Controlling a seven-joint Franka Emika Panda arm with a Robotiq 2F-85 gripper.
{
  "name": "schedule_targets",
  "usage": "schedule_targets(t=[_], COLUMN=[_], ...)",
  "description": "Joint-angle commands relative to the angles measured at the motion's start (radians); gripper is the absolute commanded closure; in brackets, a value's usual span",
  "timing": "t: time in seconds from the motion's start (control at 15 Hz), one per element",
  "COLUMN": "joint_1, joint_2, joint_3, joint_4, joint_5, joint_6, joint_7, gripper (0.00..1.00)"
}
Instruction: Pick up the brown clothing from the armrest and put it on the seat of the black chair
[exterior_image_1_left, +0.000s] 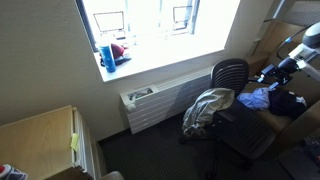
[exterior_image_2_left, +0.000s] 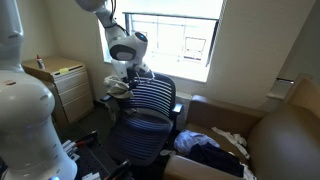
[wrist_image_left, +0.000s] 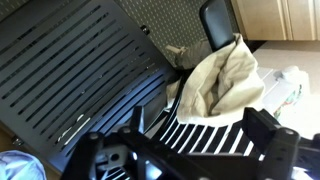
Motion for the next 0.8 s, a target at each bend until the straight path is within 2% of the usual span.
schedule_targets(t=[0.0, 0.2, 0.27, 0.47, 0.53, 0.73], joint_1=[0.049, 0.087, 0.053, 0.065, 0.058, -0.035], joint_2=[0.144, 0.259, 0.179, 0.255, 0.227, 0.278], joint_3=[0.098, 0.137, 0.154, 0.166, 0.181, 0.337], joint_4=[0.046, 0.092, 0.044, 0.077, 0.055, 0.114], joint_5=[0.009, -0.053, -0.034, -0.072, -0.058, 0.233], joint_6=[0.111, 0.205, 0.159, 0.206, 0.246, 0.438], joint_7=[-0.015, 0.036, 0.026, 0.054, 0.029, -0.201], gripper=[0.0, 0.0, 0.0, 0.0, 0.0, 0.0])
